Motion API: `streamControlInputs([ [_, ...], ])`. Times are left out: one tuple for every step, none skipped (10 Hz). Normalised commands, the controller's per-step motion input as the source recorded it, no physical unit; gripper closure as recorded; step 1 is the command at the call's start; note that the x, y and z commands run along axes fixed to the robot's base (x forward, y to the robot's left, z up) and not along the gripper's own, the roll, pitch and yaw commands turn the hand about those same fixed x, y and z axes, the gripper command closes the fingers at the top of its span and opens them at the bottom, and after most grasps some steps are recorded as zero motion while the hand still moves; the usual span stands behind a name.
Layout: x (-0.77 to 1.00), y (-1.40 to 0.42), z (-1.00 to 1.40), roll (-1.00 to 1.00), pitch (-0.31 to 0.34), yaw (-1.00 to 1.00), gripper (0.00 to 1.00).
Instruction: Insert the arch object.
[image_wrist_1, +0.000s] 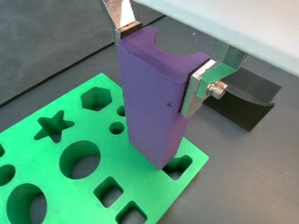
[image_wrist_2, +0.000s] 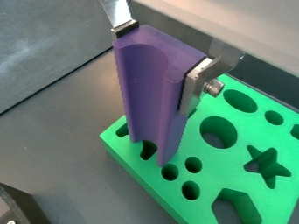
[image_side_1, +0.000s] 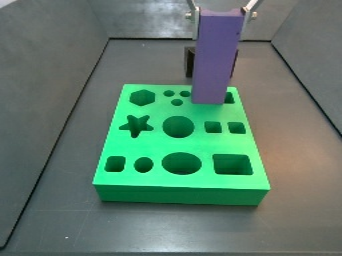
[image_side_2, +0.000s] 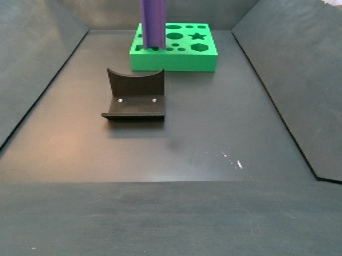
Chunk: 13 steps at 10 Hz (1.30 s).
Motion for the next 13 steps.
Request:
streamControlInputs([
  [0.84,0.0,-0.51,0.06,0.0,-0.03,1.0],
  [0.77,0.0,-0.52,0.05,-0.023,-0.06,1.0],
  [0.7,0.0,-0.55,0.03,-0.08,-0.1,1.0],
  [0.61,0.0,-0.57,0.04,-0.117,-0.1,1.0],
  [0.51,0.0,-0.57,0.04,-0.139,-0.07,1.0],
  [0.29,0.03,-0.59,0.04,-0.164,0.0,1.0],
  [0.04,0.03,-0.54,0.09,-0.17,0.01,1.0],
  [0.0,0.02,-0.45,0.13,-0.107,0.03,1.0],
  [-0.09,0.02,-0.42,0.13,-0.034,0.03,1.0],
  [-0.15,0.0,-0.38,0.06,0.0,0.03,1.0],
  [-0.21,0.0,-0.3,0.0,0.0,0.01,1.0],
  [-0.27,0.0,-0.27,-0.02,-0.023,0.07,1.0],
  [-0.32,0.0,-0.28,-0.04,-0.067,0.05,1.0],
])
